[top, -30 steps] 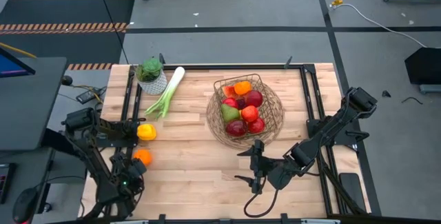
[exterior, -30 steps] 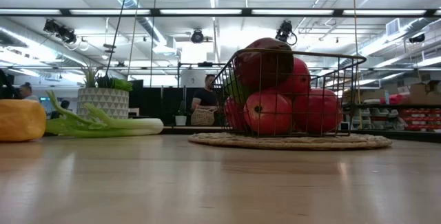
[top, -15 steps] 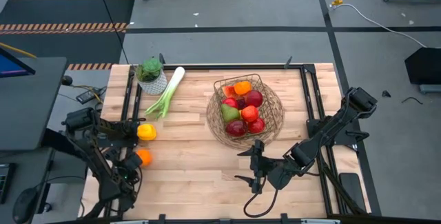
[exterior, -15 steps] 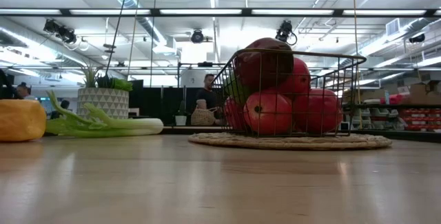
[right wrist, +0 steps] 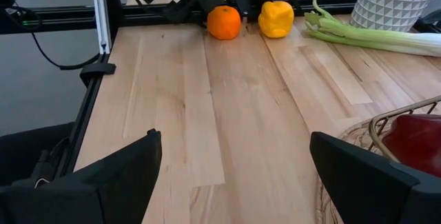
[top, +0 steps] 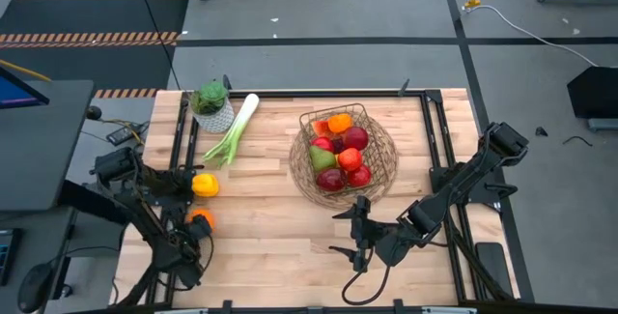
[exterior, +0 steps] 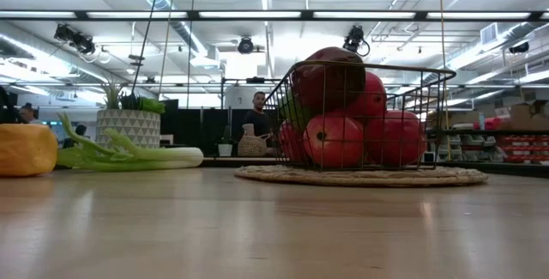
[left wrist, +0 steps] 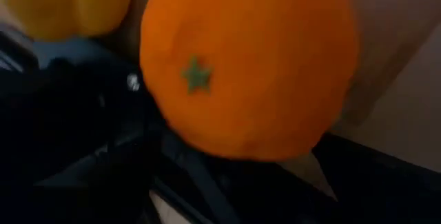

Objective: Build produce basket
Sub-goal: Put the orange into the wire basket

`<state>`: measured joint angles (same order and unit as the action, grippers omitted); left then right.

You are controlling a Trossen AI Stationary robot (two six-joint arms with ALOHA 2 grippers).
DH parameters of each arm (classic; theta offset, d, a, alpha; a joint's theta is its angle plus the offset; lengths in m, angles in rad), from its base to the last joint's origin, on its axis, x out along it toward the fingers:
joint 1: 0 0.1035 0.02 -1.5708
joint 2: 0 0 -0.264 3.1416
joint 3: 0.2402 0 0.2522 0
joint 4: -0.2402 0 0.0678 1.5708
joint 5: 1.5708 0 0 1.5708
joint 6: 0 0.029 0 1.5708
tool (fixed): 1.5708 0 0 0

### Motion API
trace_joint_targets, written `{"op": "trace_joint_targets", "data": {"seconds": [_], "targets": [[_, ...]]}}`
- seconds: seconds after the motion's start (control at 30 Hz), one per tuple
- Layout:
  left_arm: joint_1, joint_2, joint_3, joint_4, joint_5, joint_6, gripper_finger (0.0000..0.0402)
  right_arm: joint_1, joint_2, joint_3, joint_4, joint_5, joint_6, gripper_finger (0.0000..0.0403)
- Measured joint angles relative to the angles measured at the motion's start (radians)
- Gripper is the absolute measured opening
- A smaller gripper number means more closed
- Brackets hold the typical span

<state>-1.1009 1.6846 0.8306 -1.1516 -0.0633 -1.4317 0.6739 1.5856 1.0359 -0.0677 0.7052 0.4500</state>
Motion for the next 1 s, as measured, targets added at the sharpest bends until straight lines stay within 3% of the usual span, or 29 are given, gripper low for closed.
{"op": "trace_joint_targets", "data": {"seconds": [0.27, 0.5, 0.77, 1.0], "targets": [[0.104, -0.001, 0.014, 0.003, -0.049, 0.179, 0.0396, 0.001, 0.0, 0.0, -0.001, 0.0, -0.003, 0.0374], [0.228, -0.005, 0.118, -0.058, -0.117, 0.351, 0.0396, 0.002, 0.0, 0.0, -0.001, 0.0, 0.0, 0.0374], [0.349, -0.027, 0.177, 0.106, -0.18, 0.525, 0.0396, 0.026, 0.0, 0.0, -0.015, 0.0, 0.0, 0.0374], [0.354, -0.029, 0.265, -0.114, -0.163, 0.487, 0.0396, 0.038, 0.0, 0.0, -0.026, 0.0, 0.0, 0.0374]]}}
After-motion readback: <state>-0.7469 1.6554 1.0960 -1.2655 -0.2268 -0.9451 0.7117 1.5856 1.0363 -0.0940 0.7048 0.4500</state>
